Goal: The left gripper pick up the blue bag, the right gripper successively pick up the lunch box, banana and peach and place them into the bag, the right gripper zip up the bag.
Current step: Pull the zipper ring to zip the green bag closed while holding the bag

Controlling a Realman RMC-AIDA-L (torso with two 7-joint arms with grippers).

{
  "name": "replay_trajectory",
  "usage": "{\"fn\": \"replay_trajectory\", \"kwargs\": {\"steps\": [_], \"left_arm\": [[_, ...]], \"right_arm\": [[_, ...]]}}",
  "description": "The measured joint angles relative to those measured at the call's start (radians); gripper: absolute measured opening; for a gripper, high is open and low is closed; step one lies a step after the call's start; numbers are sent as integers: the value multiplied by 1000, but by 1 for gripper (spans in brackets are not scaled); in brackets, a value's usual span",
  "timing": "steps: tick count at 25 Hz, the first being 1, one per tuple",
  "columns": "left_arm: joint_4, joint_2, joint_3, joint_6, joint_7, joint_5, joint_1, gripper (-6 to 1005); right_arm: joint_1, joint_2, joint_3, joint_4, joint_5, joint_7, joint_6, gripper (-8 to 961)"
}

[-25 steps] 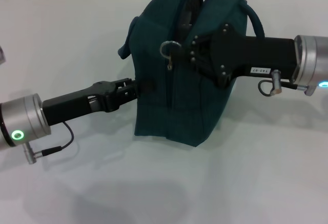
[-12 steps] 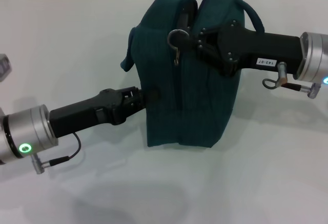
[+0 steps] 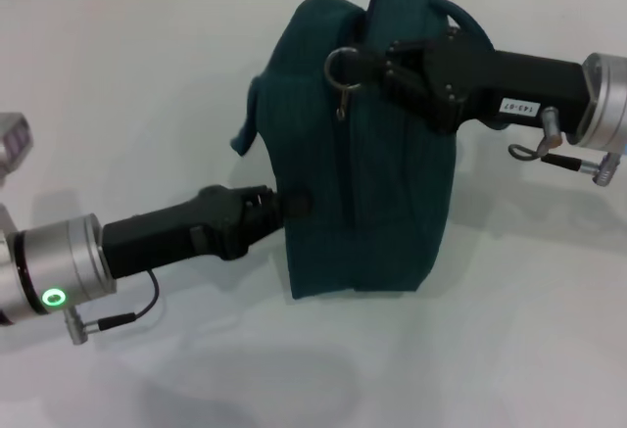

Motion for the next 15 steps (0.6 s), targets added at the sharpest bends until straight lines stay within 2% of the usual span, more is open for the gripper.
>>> {"fn": "replay_trajectory", "kwargs": {"steps": [5, 15], "left_arm": [[0, 0, 28, 1, 3, -1, 0, 76], [-1, 0, 53, 64, 60, -2, 11, 76]], "right_arm": [[-2, -2, 8, 6, 6, 26, -1, 12], [6, -3, 59, 58, 6, 62, 5, 12]]}}
